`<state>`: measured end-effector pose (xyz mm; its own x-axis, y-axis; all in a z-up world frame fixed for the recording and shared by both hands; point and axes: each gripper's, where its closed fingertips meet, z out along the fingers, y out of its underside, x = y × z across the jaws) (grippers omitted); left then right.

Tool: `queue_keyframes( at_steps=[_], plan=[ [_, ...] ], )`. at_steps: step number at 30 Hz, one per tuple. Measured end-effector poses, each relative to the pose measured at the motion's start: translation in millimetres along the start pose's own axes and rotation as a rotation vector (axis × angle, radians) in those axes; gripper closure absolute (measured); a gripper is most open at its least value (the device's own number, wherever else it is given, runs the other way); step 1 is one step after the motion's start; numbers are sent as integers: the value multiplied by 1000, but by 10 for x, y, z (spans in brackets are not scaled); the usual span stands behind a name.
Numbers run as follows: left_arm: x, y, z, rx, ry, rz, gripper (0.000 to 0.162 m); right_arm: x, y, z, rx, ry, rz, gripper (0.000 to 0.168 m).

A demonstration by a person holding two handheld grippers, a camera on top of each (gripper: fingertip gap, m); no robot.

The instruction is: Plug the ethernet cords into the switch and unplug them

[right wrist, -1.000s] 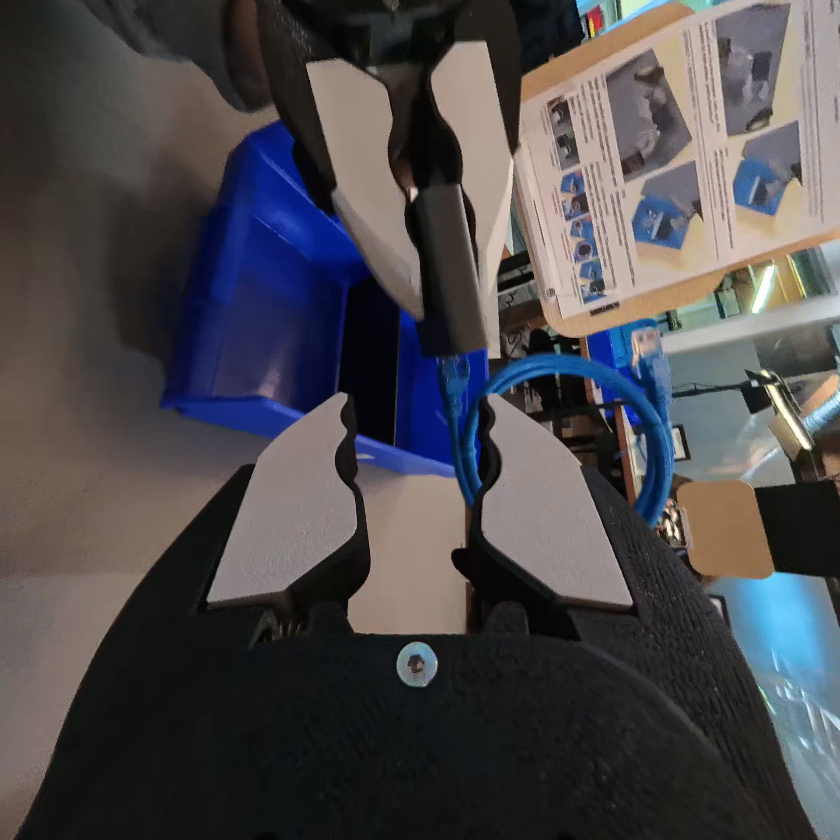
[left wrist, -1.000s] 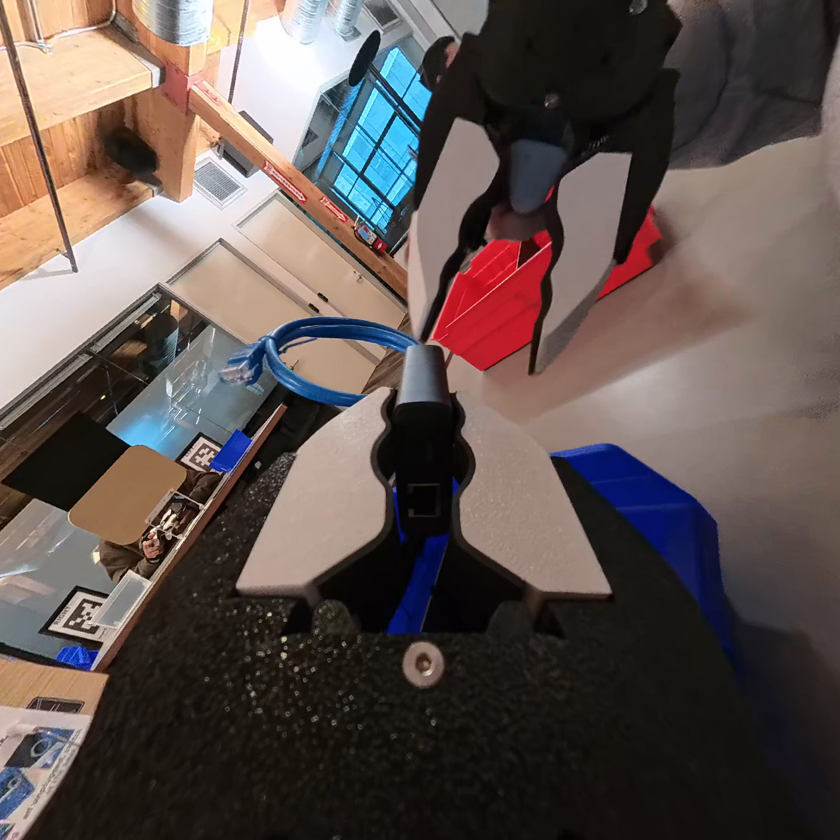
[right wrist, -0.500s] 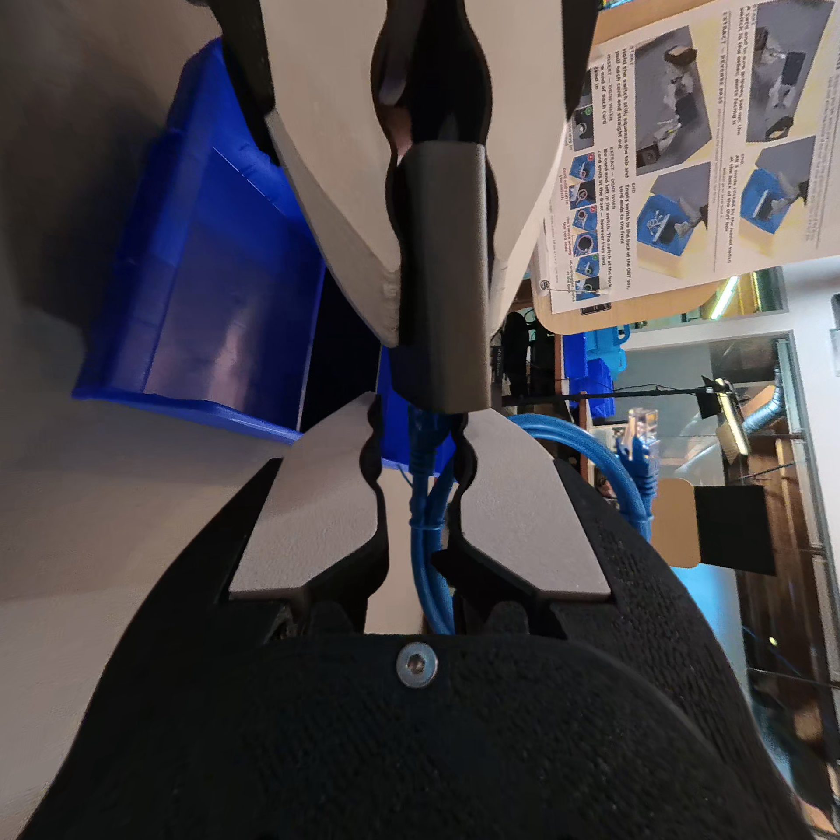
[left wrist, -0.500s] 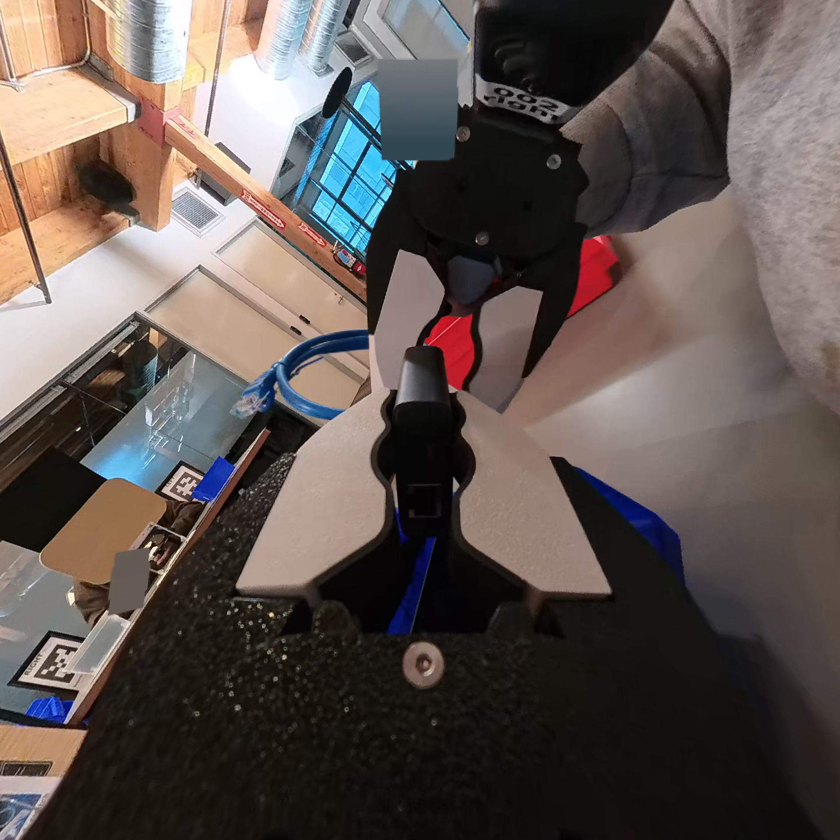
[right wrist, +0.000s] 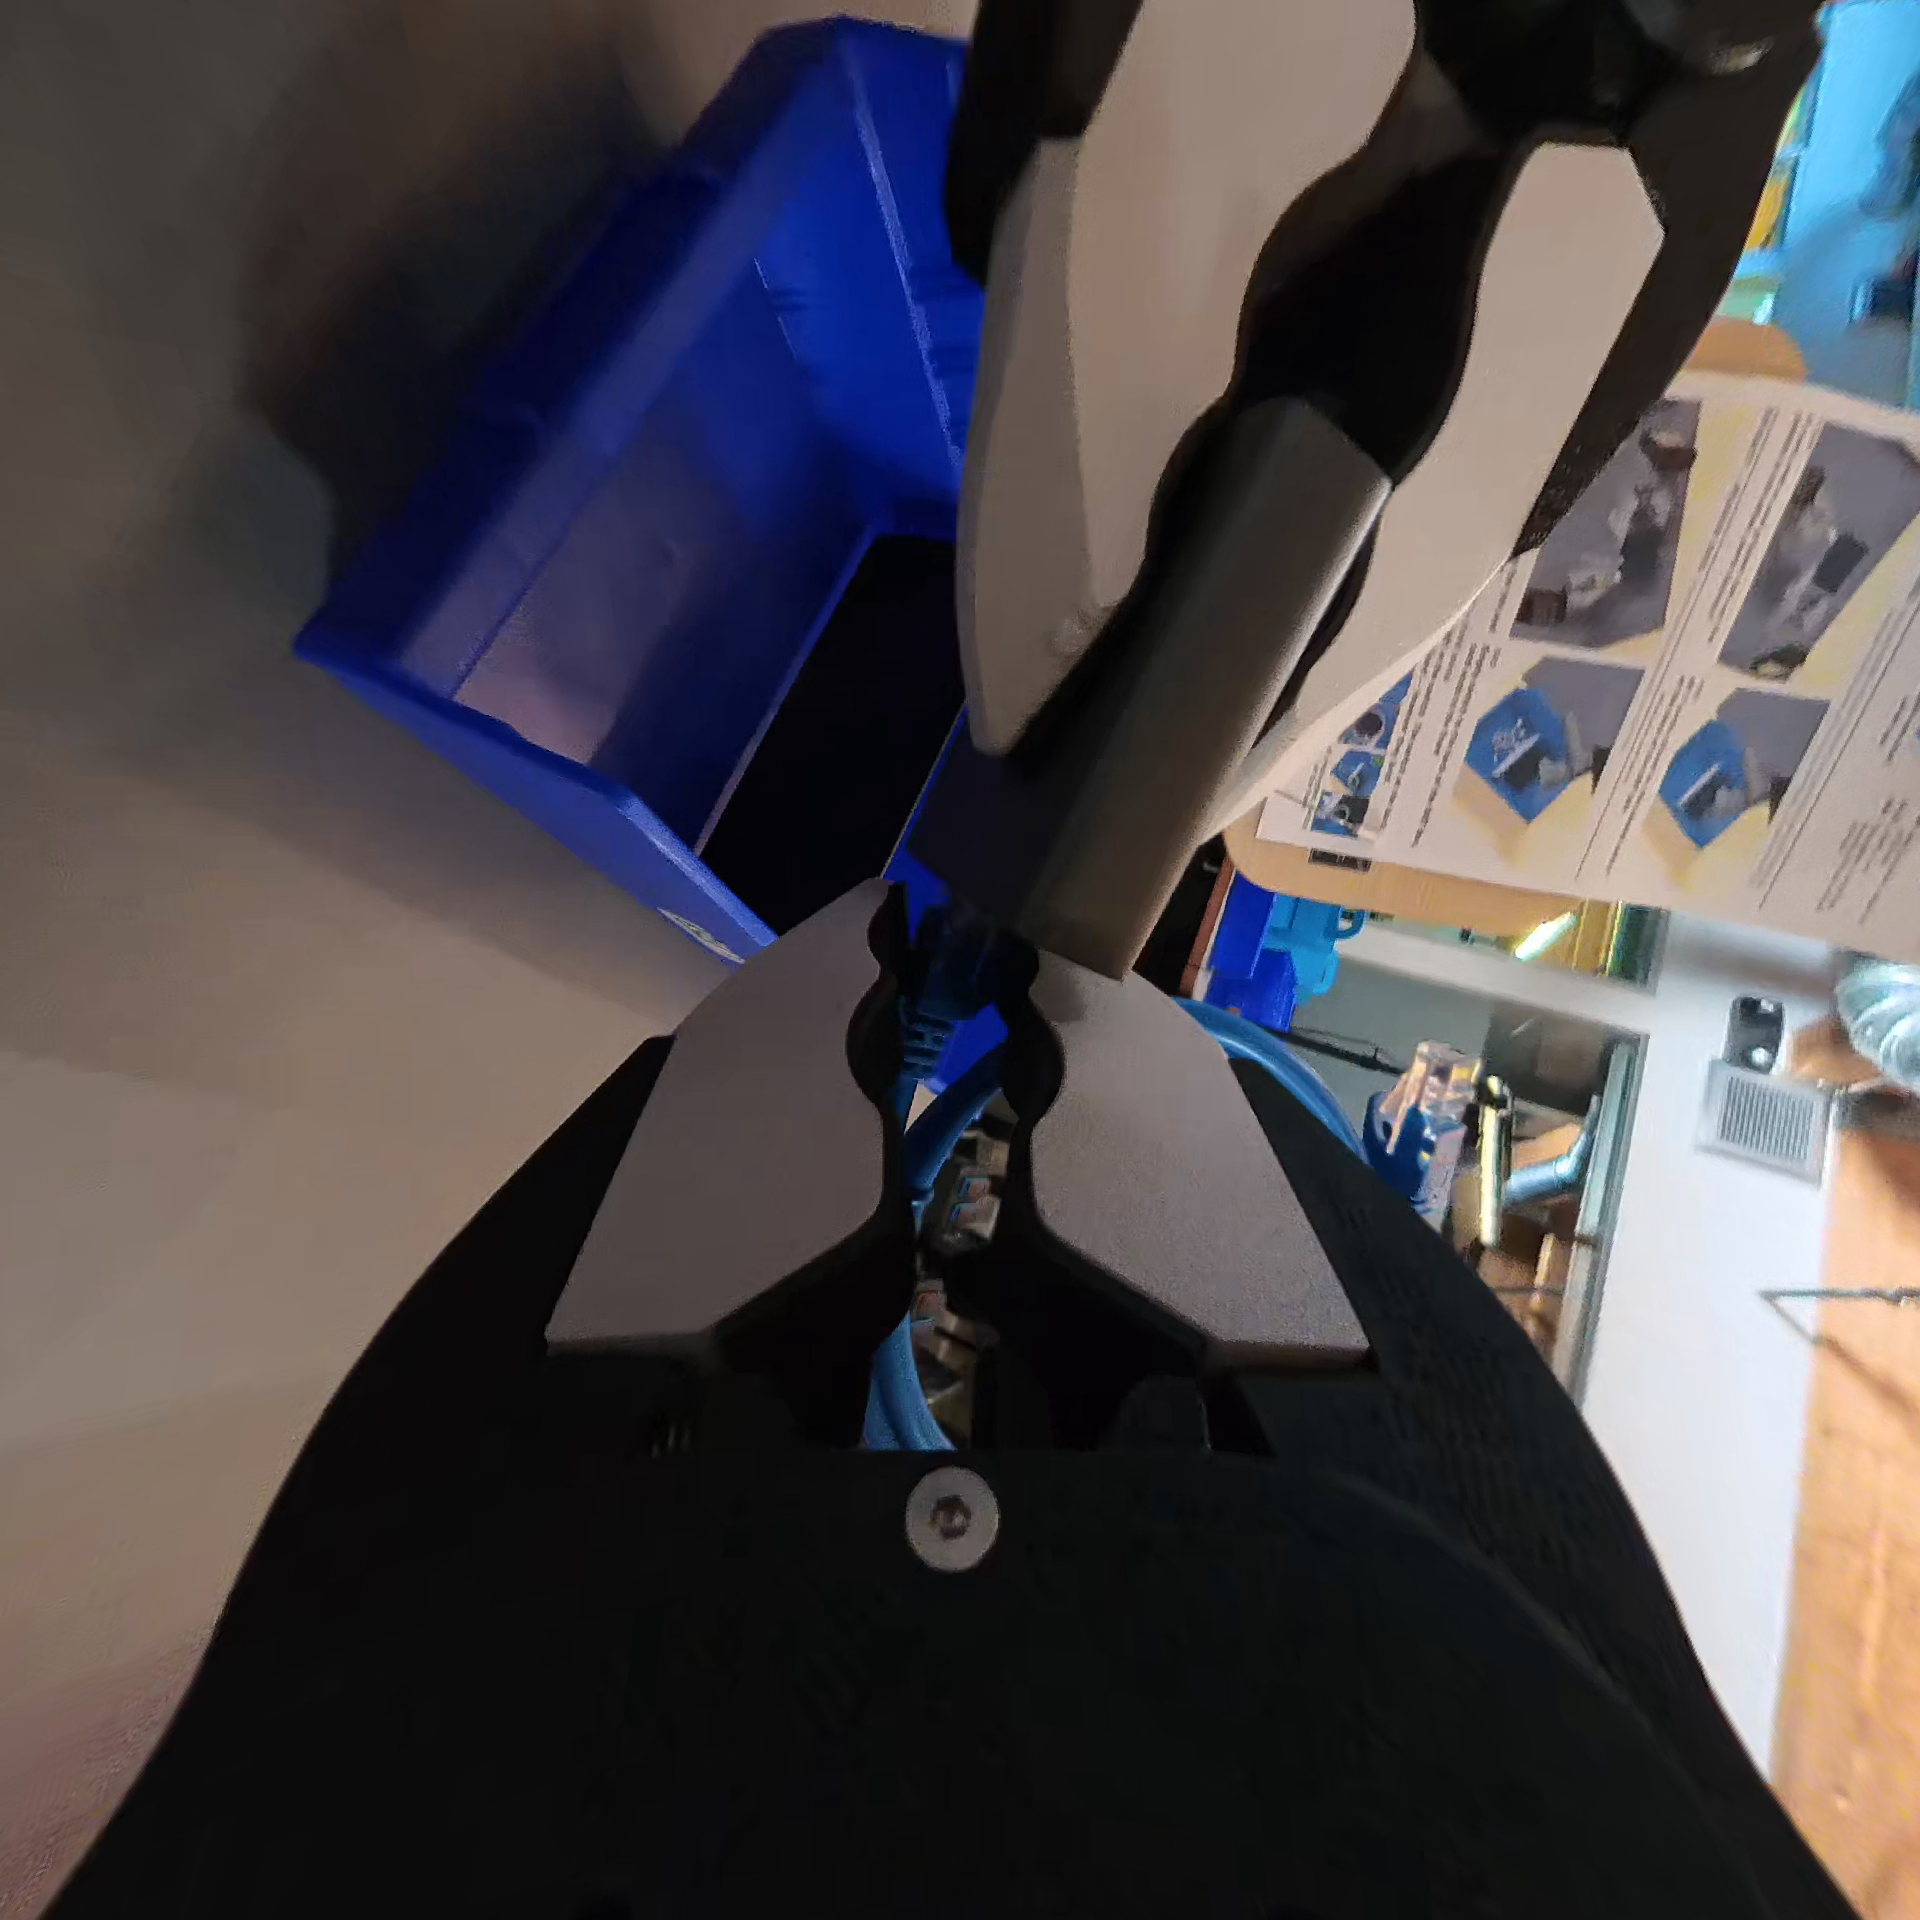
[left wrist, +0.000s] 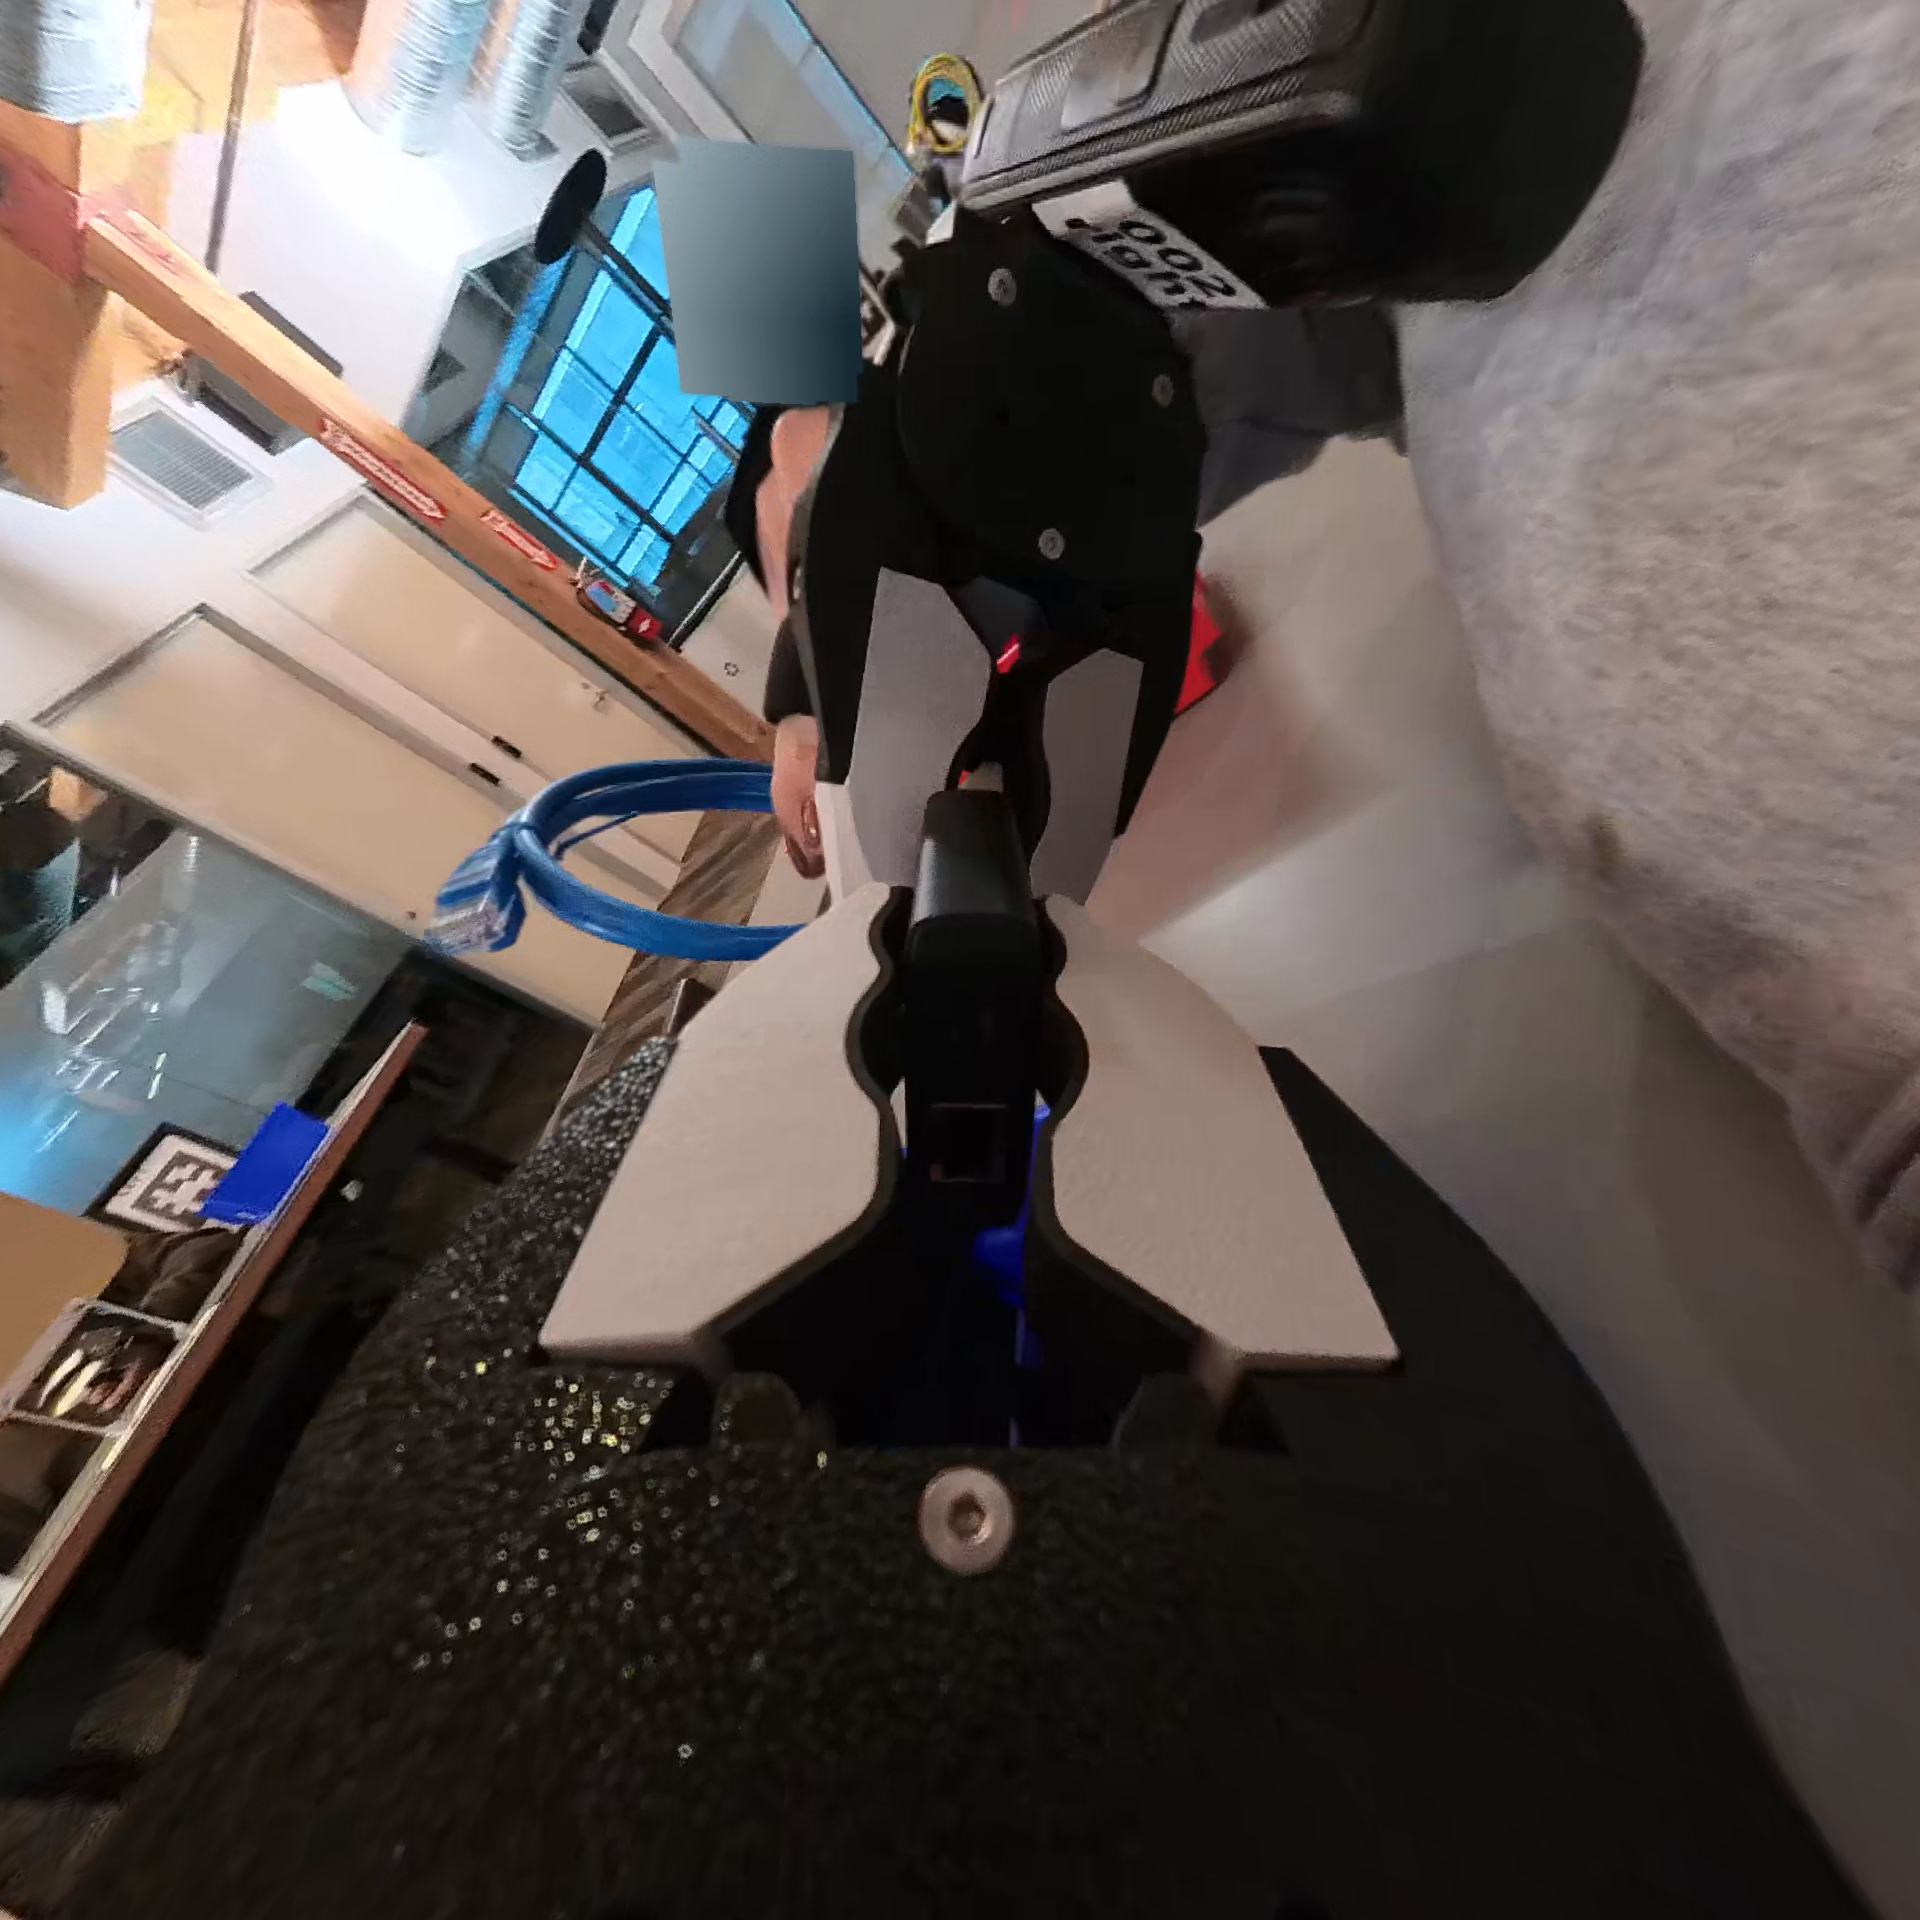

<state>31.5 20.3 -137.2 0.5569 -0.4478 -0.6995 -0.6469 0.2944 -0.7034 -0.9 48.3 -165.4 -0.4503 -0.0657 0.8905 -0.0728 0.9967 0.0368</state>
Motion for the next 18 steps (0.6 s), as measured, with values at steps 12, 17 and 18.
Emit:
queue_keyframes(
  at_steps=[12,17,18],
  plan=[
    [64,-227,-98,93,16,32,142,69,-209,-230,191,-27,-3,152],
    [70,-291,-118,146,41,-17,142,73,-263,-295,246,-57,57,153],
    [61,-290,-114,144,34,-18,142,80,-253,-293,239,-53,58,153]
  ],
)
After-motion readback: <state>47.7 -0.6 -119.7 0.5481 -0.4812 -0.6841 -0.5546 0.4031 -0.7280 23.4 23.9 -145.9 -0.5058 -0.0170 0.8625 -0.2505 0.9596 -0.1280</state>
